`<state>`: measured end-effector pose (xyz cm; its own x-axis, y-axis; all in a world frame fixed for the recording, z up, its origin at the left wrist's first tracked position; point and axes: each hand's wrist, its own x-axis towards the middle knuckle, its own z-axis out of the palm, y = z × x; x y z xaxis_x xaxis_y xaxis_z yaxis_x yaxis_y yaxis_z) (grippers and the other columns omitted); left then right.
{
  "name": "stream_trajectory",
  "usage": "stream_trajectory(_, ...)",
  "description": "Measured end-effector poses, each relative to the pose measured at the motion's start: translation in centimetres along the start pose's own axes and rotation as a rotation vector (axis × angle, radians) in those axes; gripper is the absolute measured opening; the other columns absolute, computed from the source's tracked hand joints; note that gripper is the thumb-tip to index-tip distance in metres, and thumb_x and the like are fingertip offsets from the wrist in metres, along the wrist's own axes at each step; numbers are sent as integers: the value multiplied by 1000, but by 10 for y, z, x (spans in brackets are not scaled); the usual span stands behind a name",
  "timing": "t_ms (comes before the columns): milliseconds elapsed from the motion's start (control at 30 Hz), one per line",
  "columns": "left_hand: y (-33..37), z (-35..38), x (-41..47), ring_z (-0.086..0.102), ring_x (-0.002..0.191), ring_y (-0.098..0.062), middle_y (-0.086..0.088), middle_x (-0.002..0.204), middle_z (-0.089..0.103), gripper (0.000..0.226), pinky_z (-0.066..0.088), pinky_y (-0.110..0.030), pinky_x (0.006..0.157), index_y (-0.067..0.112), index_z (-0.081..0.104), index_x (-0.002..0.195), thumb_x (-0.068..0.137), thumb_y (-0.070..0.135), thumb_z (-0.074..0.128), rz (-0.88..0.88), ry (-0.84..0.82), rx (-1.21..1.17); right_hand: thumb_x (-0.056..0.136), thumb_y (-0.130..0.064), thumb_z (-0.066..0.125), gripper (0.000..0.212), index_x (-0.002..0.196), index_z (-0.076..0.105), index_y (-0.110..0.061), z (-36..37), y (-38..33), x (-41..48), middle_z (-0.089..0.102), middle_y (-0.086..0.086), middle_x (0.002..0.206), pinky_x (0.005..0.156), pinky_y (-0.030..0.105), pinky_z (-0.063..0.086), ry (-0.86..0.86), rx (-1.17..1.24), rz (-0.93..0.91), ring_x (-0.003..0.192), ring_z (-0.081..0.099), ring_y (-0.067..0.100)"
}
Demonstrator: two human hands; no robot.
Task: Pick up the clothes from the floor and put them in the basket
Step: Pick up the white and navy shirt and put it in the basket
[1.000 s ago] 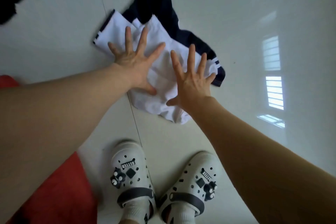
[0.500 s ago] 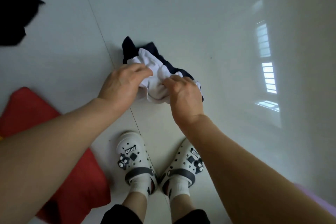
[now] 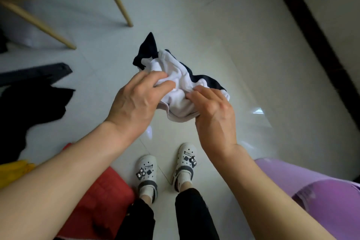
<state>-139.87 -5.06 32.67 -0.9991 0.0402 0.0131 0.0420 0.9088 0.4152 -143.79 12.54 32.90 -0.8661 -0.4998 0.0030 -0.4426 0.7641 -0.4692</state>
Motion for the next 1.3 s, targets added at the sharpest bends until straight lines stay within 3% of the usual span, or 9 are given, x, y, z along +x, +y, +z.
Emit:
stream_trajectory(67,37,-42,0,56,90,-32,-6,116,61,30,52,-42,61,17,64,105,77,10,54,89,20,3,74,-4,41,30,87,67,-10,-57,-14,-17,65,3,91,59,39,47,64,-9,13,81,54,30)
stream_trajectory(200,113,-104,-10,55,90,-29,-3,116,61,37,51,-38,59,21,63,108,75,5,70,219,9,8,79,-3,48,21,86,67,-10,-147,-36,-72,66,3,97,64,39,48,192,-58,97,86,56,30)
stream_trajectory(467,269,-143,-38,54,85,-26,1,113,61,39,48,-35,62,18,62,110,72,24,66,520,-121,-9,78,-2,65,13,85,68,-12,-258,-37,-210,67,2,98,68,38,48,412,-171,417,88,58,28)
stream_trajectory(700,434,-105,-63,57,90,-29,-3,112,60,36,53,-39,64,18,61,108,74,10,67,939,-300,-6,70,-4,76,29,96,70,-17,-325,1,-363,69,-1,102,74,33,49,566,-221,790,91,62,26)
stream_trajectory(833,487,-79,-70,54,86,-27,-3,110,58,35,52,-38,65,18,59,107,79,17,37,1087,-392,15,76,-10,51,25,90,71,-16,-340,19,-411,69,2,94,67,37,54,597,-235,891,85,63,29)
stream_trajectory(867,536,-61,-82,52,84,-27,-3,108,58,36,51,-39,65,18,59,106,78,15,37,1183,-425,21,74,-9,47,29,89,71,-15,-357,34,-452,70,2,93,67,39,55,628,-216,972,84,63,30)
stream_trajectory(967,566,-40,-85,52,81,-27,-2,103,57,40,51,-40,62,18,57,106,70,1,53,1233,-529,55,74,-10,38,35,86,70,-15,-356,54,-477,68,3,89,64,42,55,565,-204,1016,83,62,30)
stream_trajectory(1100,603,-11,-91,52,77,-25,-1,98,55,50,50,-38,57,19,55,105,60,-2,64,1315,-595,121,70,-2,54,25,85,68,-16,-353,80,-505,65,1,84,65,38,53,490,-163,1102,83,60,27)
stream_trajectory(1300,645,32,-77,53,72,-27,-1,95,53,42,50,-42,58,20,54,103,68,1,65,1381,-706,130,73,-2,57,20,82,68,-17,-354,119,-521,62,0,80,66,37,52,456,-115,1233,81,58,27)
